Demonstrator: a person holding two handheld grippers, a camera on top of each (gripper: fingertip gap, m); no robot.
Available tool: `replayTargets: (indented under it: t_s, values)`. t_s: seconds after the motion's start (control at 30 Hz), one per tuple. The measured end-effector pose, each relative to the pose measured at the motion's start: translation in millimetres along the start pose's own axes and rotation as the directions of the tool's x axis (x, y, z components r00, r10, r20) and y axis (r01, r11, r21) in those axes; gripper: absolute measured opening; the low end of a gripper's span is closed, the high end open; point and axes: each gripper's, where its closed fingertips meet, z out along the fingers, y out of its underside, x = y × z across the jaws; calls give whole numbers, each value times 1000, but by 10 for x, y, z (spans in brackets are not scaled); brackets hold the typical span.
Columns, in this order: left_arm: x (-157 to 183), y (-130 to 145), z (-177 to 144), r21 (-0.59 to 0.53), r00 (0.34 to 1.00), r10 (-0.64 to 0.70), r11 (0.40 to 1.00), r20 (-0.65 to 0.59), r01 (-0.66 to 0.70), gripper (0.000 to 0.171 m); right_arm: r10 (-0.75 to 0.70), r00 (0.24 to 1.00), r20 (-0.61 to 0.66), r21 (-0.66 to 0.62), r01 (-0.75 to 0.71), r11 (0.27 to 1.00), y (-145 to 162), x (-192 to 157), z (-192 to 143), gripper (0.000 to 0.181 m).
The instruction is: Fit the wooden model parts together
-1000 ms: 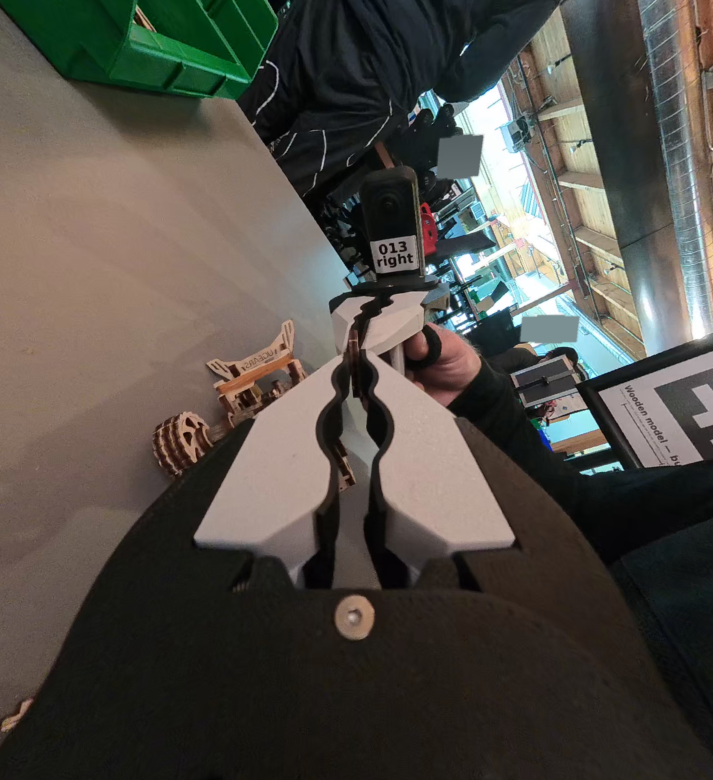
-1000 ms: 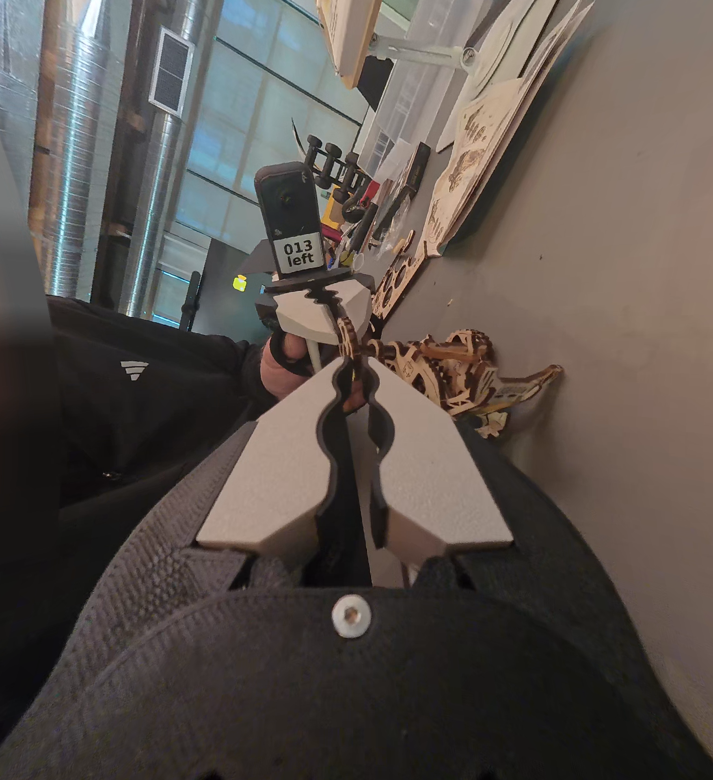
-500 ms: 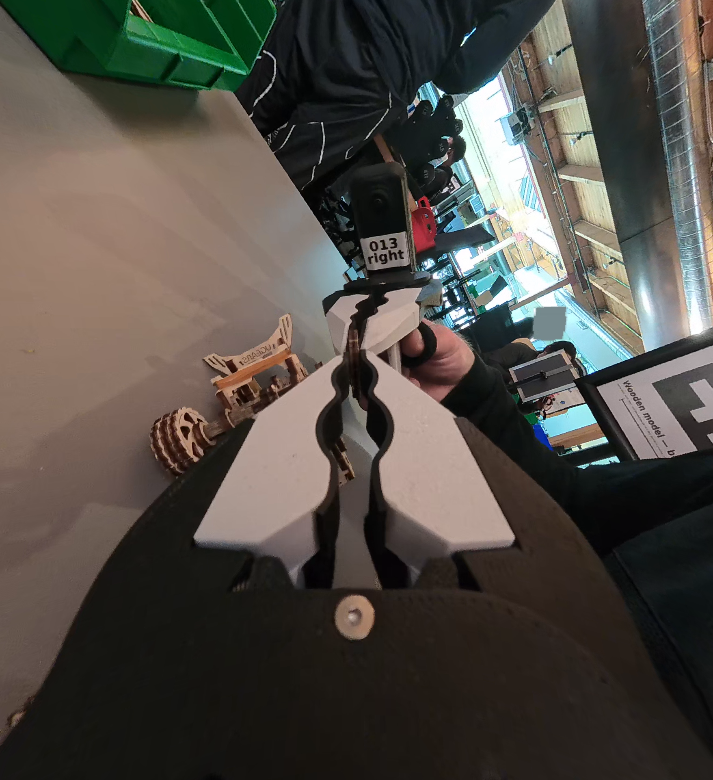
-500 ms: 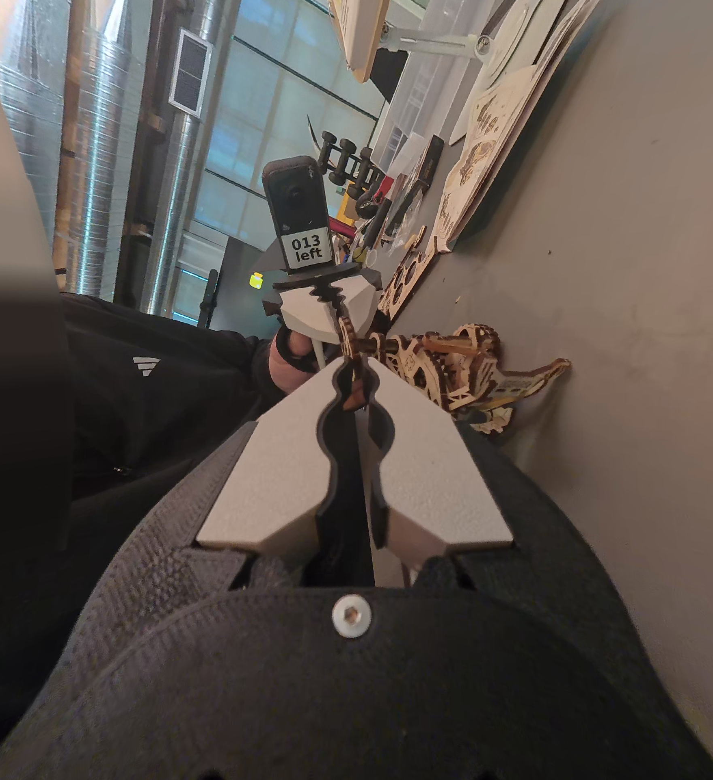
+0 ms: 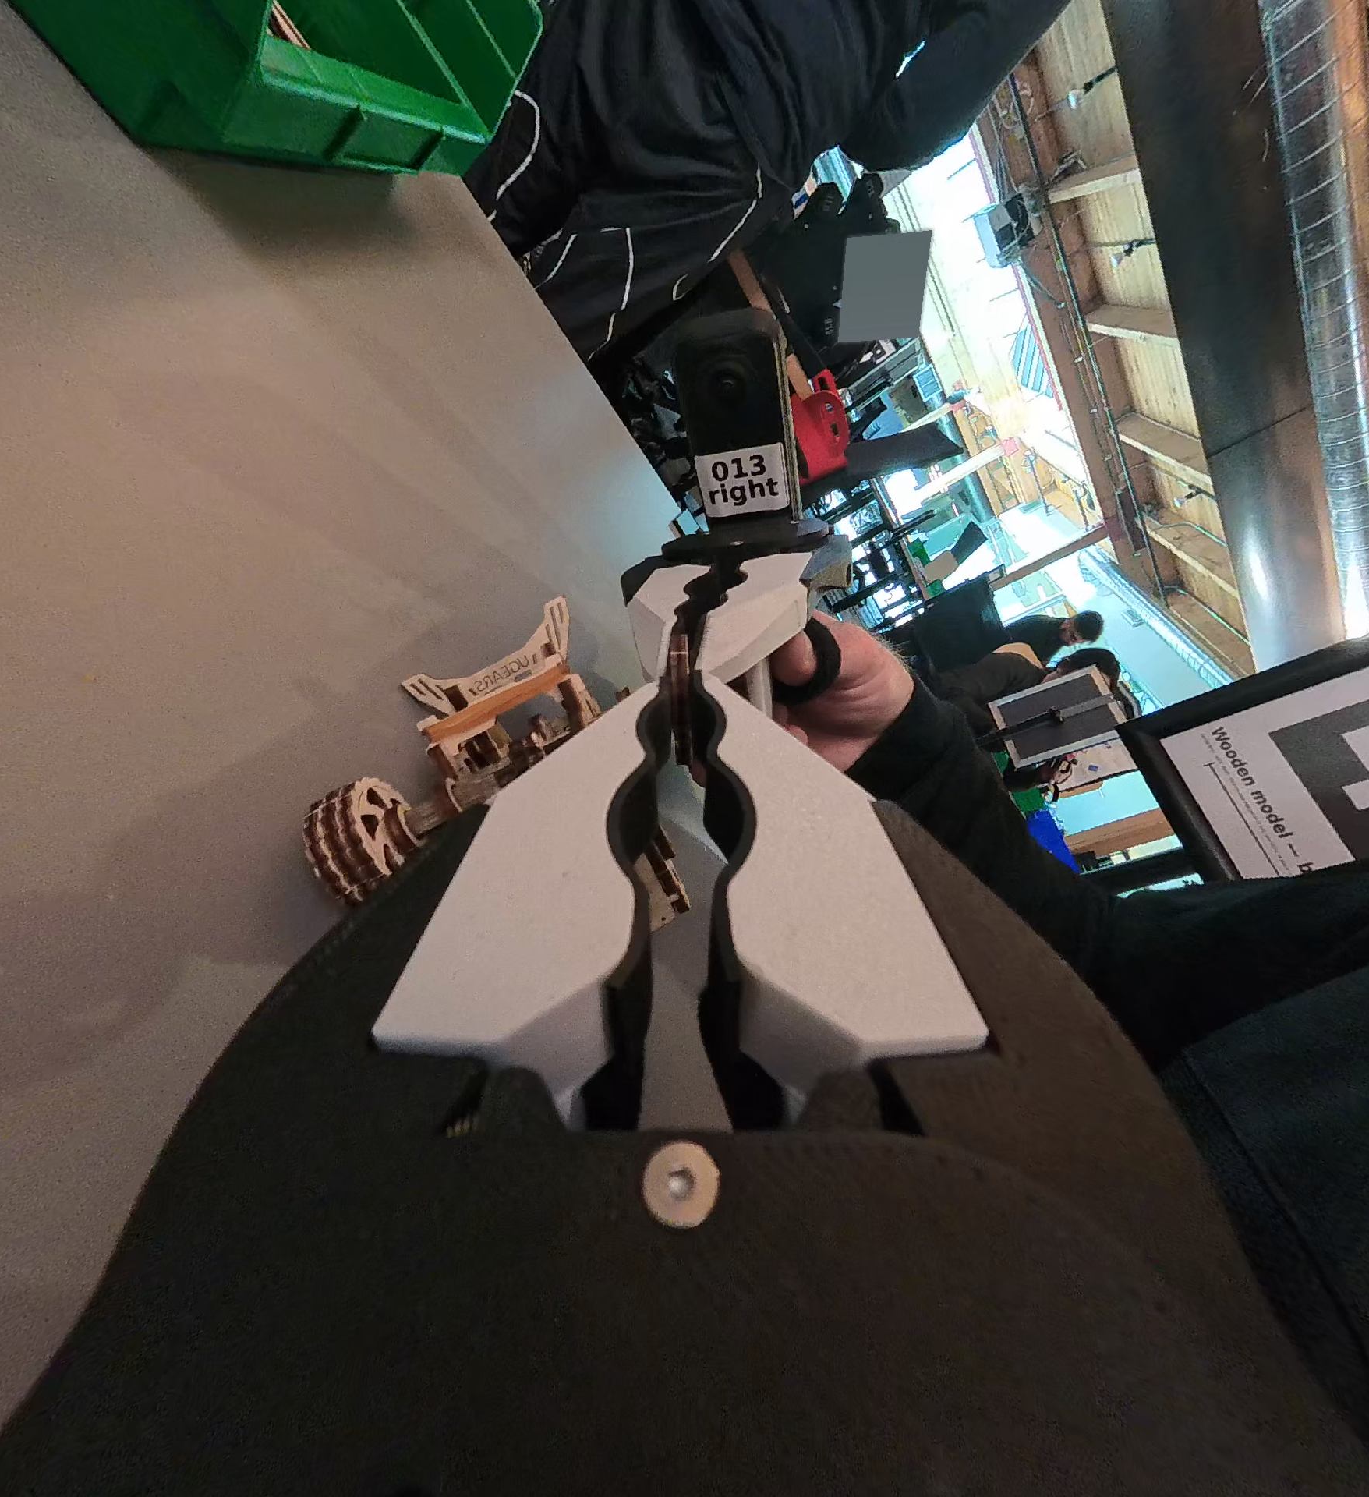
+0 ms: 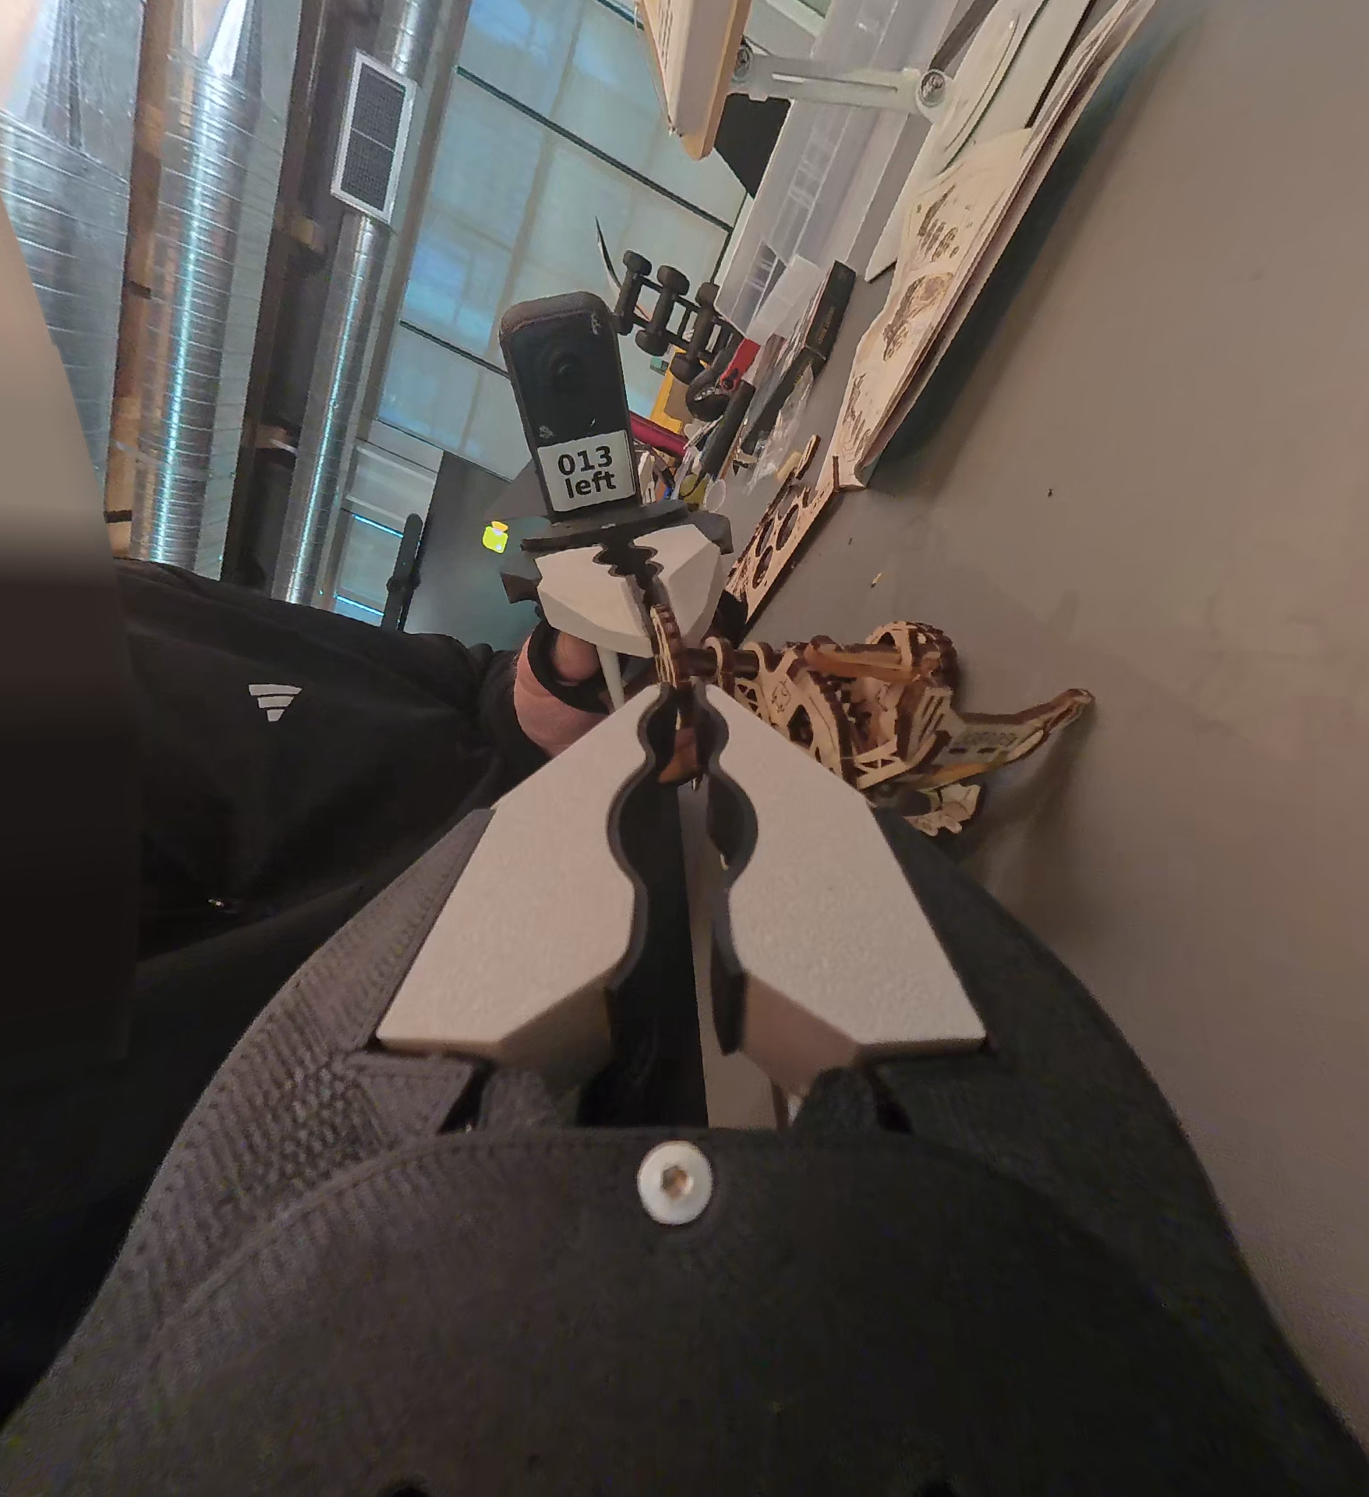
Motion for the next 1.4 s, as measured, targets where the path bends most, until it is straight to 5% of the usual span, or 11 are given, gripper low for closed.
replayTargets:
  t_s: [0.3, 0.4, 0.5, 0.67, 0.77, 0.97, 1.2, 1.4]
  values:
    - [-17, -29, 32, -19, 1000, 0, 1000, 8, 0, 0, -77, 997, -3, 26, 77, 997, -134, 0, -33, 5]
    - [-22, -37, 33, -27, 1000, 6, 1000, 19, -6, 0, -163, 985, -45, -35, 162, 986, -96, 82, -43, 23]
    - [-29, -49, 38, -34, 1000, -5, 999, 21, 6, 0, -336, 937, -95, -98, 327, 940, -76, 88, -10, 37]
    - [-48, -77, 47, -36, 999, -23, 999, 30, 24, 1, -577, 792, -200, -206, 541, 815, -50, 63, 79, 31]
    - [-48, -83, 47, -42, 999, -18, 999, 36, 20, 0, -555, 804, -213, -181, 526, 831, -73, 64, 88, 14]
    - [-77, -117, 30, -29, 998, -22, 999, 52, 24, 1, -606, 780, -154, -143, 589, 795, -71, 32, 125, 29]
    - [-81, -112, 22, -32, 998, -36, 999, 53, 38, 1, -679, 706, -202, -162, 659, 734, -85, 85, 126, 18]
    - [-92, -125, 5, -27, 995, -84, 996, 48, 86, 1, -646, 739, -191, -130, 634, 763, -93, 86, 143, 14]
